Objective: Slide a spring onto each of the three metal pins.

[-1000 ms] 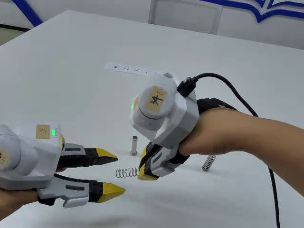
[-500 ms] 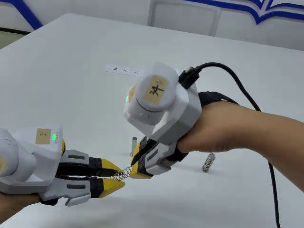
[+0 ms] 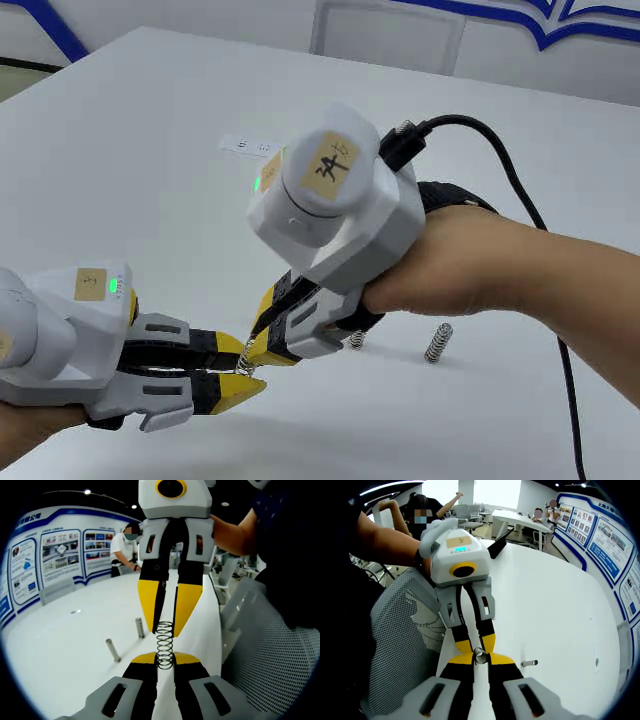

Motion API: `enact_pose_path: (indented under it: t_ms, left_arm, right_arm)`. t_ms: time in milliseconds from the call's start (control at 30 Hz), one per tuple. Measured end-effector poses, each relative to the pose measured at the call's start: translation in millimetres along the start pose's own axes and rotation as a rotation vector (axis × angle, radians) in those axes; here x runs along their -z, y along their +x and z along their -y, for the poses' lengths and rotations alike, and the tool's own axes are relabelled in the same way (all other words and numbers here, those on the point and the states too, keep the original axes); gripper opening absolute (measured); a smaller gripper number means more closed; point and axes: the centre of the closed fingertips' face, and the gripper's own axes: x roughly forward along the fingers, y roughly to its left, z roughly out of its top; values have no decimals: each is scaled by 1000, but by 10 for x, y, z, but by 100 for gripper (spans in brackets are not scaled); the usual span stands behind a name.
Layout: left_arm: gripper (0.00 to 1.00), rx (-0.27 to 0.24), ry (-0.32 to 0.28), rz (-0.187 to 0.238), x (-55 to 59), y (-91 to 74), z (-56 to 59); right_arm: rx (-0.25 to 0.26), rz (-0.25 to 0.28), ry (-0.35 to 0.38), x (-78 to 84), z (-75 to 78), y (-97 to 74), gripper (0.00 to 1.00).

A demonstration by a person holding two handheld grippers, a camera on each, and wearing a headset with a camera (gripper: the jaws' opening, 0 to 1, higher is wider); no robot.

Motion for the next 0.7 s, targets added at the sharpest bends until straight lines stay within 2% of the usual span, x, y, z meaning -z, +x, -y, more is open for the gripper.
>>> enact_pose_path:
  t_ms: [233,367,533,700]
  left_arm:
    - [12,0,-2,2,-4,16,-2]
    - [19,-13,-20,5,-1,-3,-30]
    - [23,-35,-46,7,29,-60,-75]
    - [26,-74,-67,15,70,-155,-140]
  right_arm:
    - [1,-8,-3,2,14,3,11]
    - [6,-22,-3,34,49,-9,11]
    - [18,-42,3,89,127,-57,11]
    - [44,-68,6,138,299,-156,11]
